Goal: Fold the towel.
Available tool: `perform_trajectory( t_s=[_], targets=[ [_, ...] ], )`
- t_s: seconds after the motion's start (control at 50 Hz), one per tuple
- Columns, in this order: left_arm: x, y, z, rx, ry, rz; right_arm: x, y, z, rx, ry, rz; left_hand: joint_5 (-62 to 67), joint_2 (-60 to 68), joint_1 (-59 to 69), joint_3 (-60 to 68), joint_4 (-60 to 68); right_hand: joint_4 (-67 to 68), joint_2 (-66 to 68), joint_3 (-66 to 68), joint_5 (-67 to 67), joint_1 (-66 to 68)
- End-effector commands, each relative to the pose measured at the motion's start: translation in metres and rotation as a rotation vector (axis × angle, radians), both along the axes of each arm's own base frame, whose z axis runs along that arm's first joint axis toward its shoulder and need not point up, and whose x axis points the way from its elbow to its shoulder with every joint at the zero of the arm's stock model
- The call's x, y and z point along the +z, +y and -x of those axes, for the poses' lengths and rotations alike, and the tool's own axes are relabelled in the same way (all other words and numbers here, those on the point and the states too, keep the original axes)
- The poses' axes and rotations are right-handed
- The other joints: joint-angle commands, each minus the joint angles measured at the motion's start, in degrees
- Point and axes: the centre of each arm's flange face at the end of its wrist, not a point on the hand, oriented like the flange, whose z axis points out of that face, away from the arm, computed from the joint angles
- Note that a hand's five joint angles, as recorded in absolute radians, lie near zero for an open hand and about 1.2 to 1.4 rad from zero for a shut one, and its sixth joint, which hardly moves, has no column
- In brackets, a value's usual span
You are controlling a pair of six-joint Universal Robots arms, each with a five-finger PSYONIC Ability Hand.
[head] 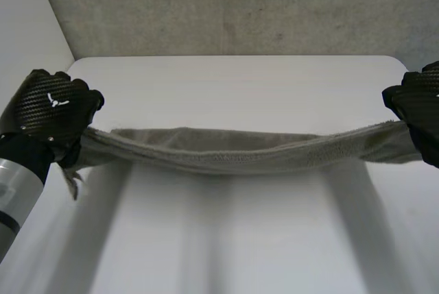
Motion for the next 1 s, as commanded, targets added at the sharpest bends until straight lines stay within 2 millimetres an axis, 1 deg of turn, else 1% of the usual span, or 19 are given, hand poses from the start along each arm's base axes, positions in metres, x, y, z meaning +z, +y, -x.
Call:
perform_trajectory(
  t_s=[0.02, 0.16, 0.22, 0.26, 0.28, 0.32, 0.38, 0.48, 0.6, 0.72, 0.74, 0.76, 0.78, 0.8, 0.82, 0.9, 0.94, 0.96, 1.0],
  targets=[
    [-0.01, -0.006, -0.002, 0.015, -0.057, -0.018, -0.012, -0.024, 0.015, -0.025, -0.008, -0.093, -14.4, -7.1, -2.5, -8.6, -7.3, 2.6, 3.9, 2.8, 3.4, 4.1],
    [-0.047, -0.036, 0.009, -0.011, -0.131, -0.121, -0.039, -0.057, 0.016, 0.017, 0.002, -0.236, -14.4, -7.1, -2.5, -8.6, -7.3, 2.6, 3.9, 2.8, 3.4, 4.1],
    [-0.067, -0.057, 0.018, -0.023, -0.168, -0.131, -0.054, -0.074, 0.006, 0.05, 0.009, -0.316, -14.4, -7.1, -2.5, -8.6, -7.3, 2.6, 3.9, 2.8, 3.4, 4.1],
    [-0.086, -0.081, 0.028, -0.032, -0.202, -0.121, -0.075, -0.09, -0.005, 0.056, 0.033, -0.397, -14.4, -7.1, -2.5, -8.6, -7.3, 2.6, 3.9, 2.8, 3.4, 4.1],
    [-0.086, -0.081, 0.028, -0.032, -0.202, -0.121, -0.075, -0.09, -0.005, 0.056, 0.033, -0.397, -14.4, -7.1, -2.5, -8.6, -7.3, 2.6, 3.9, 2.8, 3.4, 4.1],
    [-0.102, -0.105, 0.036, -0.029, -0.235, -0.104, -0.091, -0.105, -0.012, 0.025, 0.07, -0.436, -14.4, -7.1, -2.5, -8.6, -7.3, 2.6, 3.9, 2.8, 3.4, 4.1],
    [-0.107, -0.115, 0.041, -0.033, -0.246, -0.097, -0.099, -0.115, -0.016, 0.006, 0.085, -0.435, -14.4, -7.1, -2.5, -8.6, -7.3, 2.6, 3.9, 2.8, 3.4, 4.1],
    [-0.119, -0.147, 0.058, -0.045, -0.23, -0.075, -0.125, -0.151, -0.029, -0.052, 0.101, -0.355, -14.4, -7.1, -2.5, -8.6, -7.3, 2.6, 3.9, 2.8, 3.4, 4.1],
    [-0.131, -0.167, 0.067, -0.049, -0.23, -0.057, -0.136, -0.165, -0.042, -0.062, 0.053, -0.315, -14.4, -7.1, -2.5, -8.6, -7.3, 2.6, 3.9, 2.8, 3.4, 4.1],
    [-0.142, -0.17, 0.073, -0.063, -0.245, -0.063, -0.143, -0.17, -0.047, -0.064, 0.027, -0.301, -14.4, -7.1, -2.5, -8.6, -7.3, 2.6, 3.9, 2.8, 3.4, 4.1],
    [-0.145, -0.17, 0.073, -0.064, -0.247, -0.071, -0.144, -0.172, -0.048, -0.076, 0.03, -0.296, -27.9, -20.5, -16.0, -22.0, -20.8, 2.6, 3.9, 2.8, 3.4, 4.1],
    [-0.147, -0.169, 0.073, -0.064, -0.248, -0.073, -0.145, -0.173, -0.047, -0.09, 0.03, -0.297, -52.0, -44.6, -40.1, -46.1, -44.9, -22.1, -20.8, -22.0, -21.4, -20.7],
    [-0.147, -0.169, 0.073, -0.064, -0.248, -0.073, -0.145, -0.173, -0.047, -0.09, 0.03, -0.297, -52.2, -44.9, -40.3, -46.4, -45.2, -22.4, -21.1, -22.2, -21.6, -20.9],
    [-0.147, -0.169, 0.073, -0.058, -0.25, -0.075, -0.148, -0.173, -0.047, -0.103, 0.033, -0.301, -73.5, -66.2, -61.6, -67.7, -66.5, -66.5, -65.2, -66.4, -65.8, -65.0],
    [-0.146, -0.17, 0.072, -0.051, -0.25, -0.074, -0.149, -0.173, -0.047, -0.114, 0.036, -0.297, -84.4, -77.1, -72.5, -78.6, -77.3, -67.4, -66.1, -67.2, -66.6, -65.9],
    [-0.139, -0.168, 0.072, -0.03, -0.241, -0.065, -0.145, -0.172, -0.052, -0.109, 0.029, -0.264, -84.2, -76.8, -72.3, -78.3, -77.1, -67.4, -66.1, -67.2, -66.6, -65.9],
    [-0.125, -0.162, 0.076, -0.024, -0.229, -0.039, -0.125, -0.168, -0.057, -0.097, -0.016, -0.181, -84.2, -76.8, -72.3, -78.3, -77.1, -67.4, -66.1, -67.2, -66.6, -65.9],
    [-0.125, -0.162, 0.076, -0.024, -0.229, -0.039, -0.125, -0.168, -0.057, -0.097, -0.016, -0.181, -84.2, -76.8, -72.3, -78.3, -77.1, -67.4, -66.1, -67.2, -66.6, -65.9],
    [-0.112, -0.157, 0.073, -0.018, -0.216, -0.023, -0.086, -0.161, -0.053, -0.102, -0.104, -0.052, -84.2, -76.8, -72.3, -78.3, -77.1, -67.4, -66.1, -67.2, -66.6, -65.9]
  ],
)
